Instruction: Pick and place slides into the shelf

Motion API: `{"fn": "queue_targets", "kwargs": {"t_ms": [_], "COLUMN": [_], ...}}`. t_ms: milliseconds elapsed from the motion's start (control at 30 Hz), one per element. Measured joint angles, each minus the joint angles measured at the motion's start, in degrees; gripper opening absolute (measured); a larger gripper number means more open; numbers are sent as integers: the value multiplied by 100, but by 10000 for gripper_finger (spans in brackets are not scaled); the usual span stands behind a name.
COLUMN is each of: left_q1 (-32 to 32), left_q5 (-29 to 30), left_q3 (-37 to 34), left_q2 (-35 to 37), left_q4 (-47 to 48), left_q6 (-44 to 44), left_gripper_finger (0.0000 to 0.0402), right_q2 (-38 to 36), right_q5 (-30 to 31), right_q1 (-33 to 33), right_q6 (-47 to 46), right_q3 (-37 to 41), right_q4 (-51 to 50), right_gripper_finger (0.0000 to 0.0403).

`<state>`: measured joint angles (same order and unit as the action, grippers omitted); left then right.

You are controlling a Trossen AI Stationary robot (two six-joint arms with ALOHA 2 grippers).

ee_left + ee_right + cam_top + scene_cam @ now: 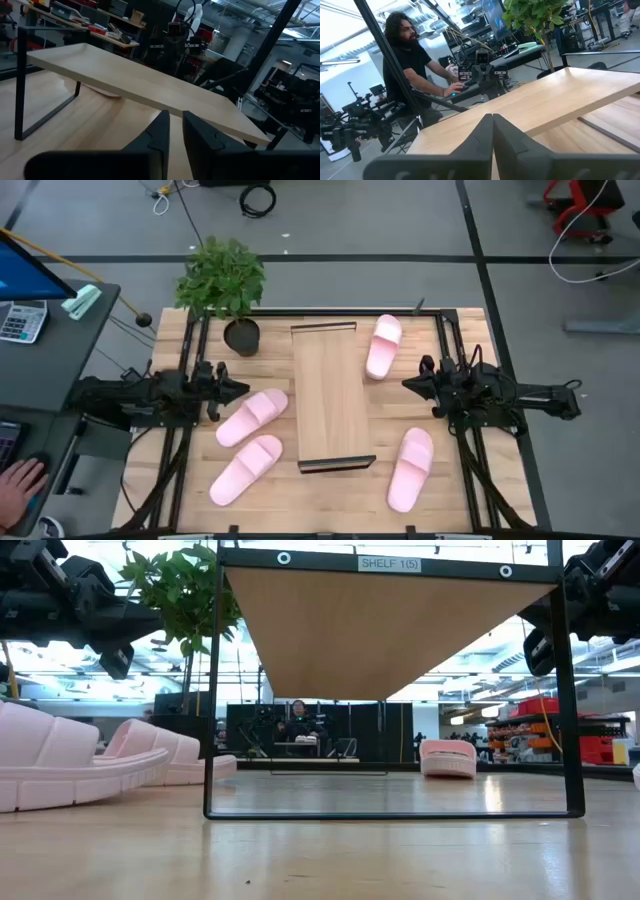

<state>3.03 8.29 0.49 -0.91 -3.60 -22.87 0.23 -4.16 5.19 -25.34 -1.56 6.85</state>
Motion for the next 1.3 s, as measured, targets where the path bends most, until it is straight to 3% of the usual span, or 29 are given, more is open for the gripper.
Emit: {"fn": "queue_targets", "kwargs": {"t_ms": [1300], "left_q1": [0], "left_q5": [0], "left_q3": [-1], "left_q2": [2], "left_q4": [0], "left_q6": [0], "left_gripper_finger": [60], "right_q2": [0], "right_q5": [0], "right_q1": [0], "right_q6": [0], "right_q3": [0], "right_q4": [0], "right_gripper_finger": [13]}}
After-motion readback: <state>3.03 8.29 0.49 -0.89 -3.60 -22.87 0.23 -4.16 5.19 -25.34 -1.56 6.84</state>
